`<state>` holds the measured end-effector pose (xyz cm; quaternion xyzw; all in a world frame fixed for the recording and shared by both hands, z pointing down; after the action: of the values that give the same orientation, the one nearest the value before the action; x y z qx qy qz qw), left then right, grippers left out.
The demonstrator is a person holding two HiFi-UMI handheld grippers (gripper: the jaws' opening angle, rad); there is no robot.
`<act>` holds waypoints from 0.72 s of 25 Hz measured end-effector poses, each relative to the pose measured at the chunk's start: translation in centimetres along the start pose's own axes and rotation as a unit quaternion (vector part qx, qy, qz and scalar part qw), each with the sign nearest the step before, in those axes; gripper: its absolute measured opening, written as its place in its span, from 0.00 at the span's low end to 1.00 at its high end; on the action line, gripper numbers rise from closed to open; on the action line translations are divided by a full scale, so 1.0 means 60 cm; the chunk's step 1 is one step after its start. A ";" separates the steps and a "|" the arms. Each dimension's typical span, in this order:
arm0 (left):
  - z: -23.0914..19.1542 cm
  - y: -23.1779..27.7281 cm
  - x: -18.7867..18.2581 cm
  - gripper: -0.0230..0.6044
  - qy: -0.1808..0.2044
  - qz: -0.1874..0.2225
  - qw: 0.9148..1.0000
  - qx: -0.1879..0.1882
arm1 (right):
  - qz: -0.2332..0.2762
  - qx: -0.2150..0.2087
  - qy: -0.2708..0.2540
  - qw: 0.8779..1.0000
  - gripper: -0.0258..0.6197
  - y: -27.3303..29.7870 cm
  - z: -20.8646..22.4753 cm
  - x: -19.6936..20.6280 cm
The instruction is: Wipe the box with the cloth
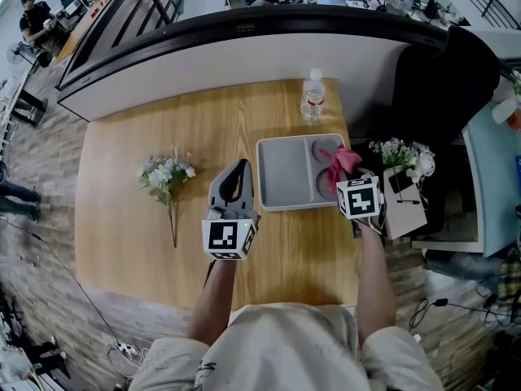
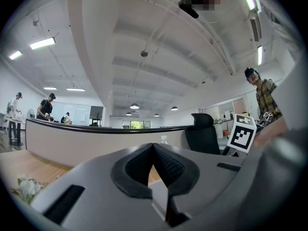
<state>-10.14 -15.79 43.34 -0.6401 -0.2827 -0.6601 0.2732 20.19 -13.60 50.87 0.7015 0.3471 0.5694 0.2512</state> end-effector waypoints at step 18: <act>-0.010 -0.029 -0.008 0.06 0.001 0.016 1.000 -0.015 | 0.085 -0.033 0.019 0.996 0.13 -0.082 -0.022 -0.079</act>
<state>-11.78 -15.02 42.78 -0.6481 -0.2625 -0.6601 0.2744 17.36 -14.22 44.54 0.7090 0.2715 0.6132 0.2181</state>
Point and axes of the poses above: the fingertips, and each gripper's own axes: y forward along the fingers, z to its right, x out of its underside, the point moved 10 cm from there along -y, backward along the fingers, and after that the axes turned 11 degrees about x, right-handed, at the moved point
